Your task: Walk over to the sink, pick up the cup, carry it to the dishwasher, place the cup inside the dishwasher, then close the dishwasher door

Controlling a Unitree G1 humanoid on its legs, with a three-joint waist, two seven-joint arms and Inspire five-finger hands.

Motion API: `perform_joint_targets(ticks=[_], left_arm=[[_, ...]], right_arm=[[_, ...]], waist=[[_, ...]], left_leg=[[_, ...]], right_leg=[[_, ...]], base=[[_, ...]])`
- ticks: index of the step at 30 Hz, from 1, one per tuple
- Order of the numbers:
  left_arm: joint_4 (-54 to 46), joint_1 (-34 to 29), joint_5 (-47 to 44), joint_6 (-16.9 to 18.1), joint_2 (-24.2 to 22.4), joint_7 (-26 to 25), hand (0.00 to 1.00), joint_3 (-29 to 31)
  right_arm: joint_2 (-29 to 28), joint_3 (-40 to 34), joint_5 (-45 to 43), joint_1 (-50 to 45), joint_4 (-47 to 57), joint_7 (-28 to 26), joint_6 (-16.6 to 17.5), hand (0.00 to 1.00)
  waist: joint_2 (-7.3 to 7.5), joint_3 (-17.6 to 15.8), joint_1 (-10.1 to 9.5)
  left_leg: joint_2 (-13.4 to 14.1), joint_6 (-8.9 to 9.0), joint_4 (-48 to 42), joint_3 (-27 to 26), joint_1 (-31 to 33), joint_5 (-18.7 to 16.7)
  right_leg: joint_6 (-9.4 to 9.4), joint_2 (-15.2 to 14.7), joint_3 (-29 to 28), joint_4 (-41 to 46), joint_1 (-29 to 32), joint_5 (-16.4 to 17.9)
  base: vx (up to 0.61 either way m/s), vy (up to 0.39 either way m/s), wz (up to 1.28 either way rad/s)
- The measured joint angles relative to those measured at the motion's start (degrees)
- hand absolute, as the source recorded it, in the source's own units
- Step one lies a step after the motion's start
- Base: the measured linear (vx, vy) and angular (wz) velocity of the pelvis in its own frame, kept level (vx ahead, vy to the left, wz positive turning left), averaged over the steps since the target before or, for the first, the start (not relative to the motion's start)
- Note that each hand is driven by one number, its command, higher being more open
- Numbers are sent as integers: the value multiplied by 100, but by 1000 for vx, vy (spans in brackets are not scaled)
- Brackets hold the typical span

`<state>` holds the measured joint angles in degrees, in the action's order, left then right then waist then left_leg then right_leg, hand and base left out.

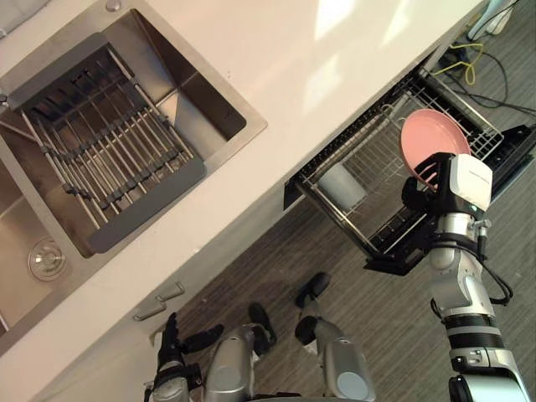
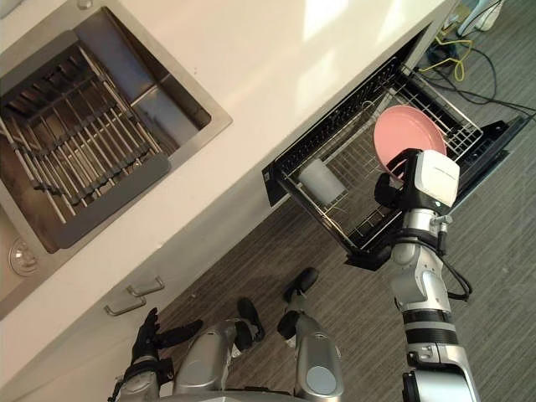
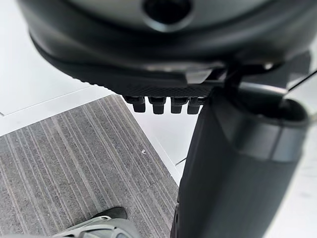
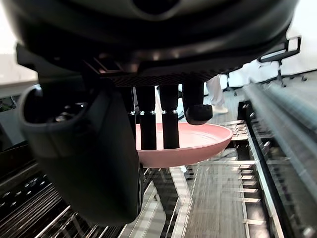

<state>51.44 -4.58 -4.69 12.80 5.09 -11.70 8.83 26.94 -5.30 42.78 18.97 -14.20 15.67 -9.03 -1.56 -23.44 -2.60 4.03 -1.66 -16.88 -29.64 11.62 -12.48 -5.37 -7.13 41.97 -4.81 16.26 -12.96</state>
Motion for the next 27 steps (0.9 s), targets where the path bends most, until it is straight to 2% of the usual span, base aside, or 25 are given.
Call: perform_joint_targets(ticks=[5, 9, 10, 19, 24, 27], left_arm=[[-18, 133, -101, 5, 5, 64, 100, -161], [-133, 168, -102, 2, 7, 75, 100, -322], [-161, 173, -103, 2, 15, 75, 100, -368], [-204, 210, -99, 2, 14, 77, 100, -440], [-206, 187, -81, 1, 11, 76, 100, -448], [-208, 108, -76, 1, 5, 76, 100, -443]], right_arm=[[101, 327, -157, 249, -696, -355, -25, 0], [120, 371, -341, 366, -1137, -418, -20, 0], [135, 369, -366, 415, -1246, -411, -21, 100], [267, 294, -620, 600, -1345, 217, -18, 100], [248, -188, -788, 397, -887, 359, -2, 100], [105, -688, -901, 74, -256, 449, 48, 100]], waist=[[-124, -129, -87], [-206, -185, -104], [-219, -195, -112], [-234, -203, -109], [-231, -199, -97], [-206, -110, -48]], left_leg=[[-41, -24, -3, 120, 62, 16], [-75, -41, -1, 252, 129, 26], [-80, -44, -2, 261, 131, 28], [-107, -75, 6, 302, 75, 44], [-107, -84, 71, 318, -114, 43], [-110, -82, 183, 322, -318, 43]], right_leg=[[-1, -50, 100, 4, 3, -8], [-1, -87, 198, 12, 11, -8], [-1, -99, 207, 28, 12, -8], [15, -185, 226, 155, -32, 11], [47, -181, 234, 171, -208, 53], [82, -158, 242, 171, -371, 99]], base=[[-22, 162, 11], [-22, 158, 14], [-23, 157, 4], [-27, 138, 3], [-13, 99, 0], [22, 91, -2]])
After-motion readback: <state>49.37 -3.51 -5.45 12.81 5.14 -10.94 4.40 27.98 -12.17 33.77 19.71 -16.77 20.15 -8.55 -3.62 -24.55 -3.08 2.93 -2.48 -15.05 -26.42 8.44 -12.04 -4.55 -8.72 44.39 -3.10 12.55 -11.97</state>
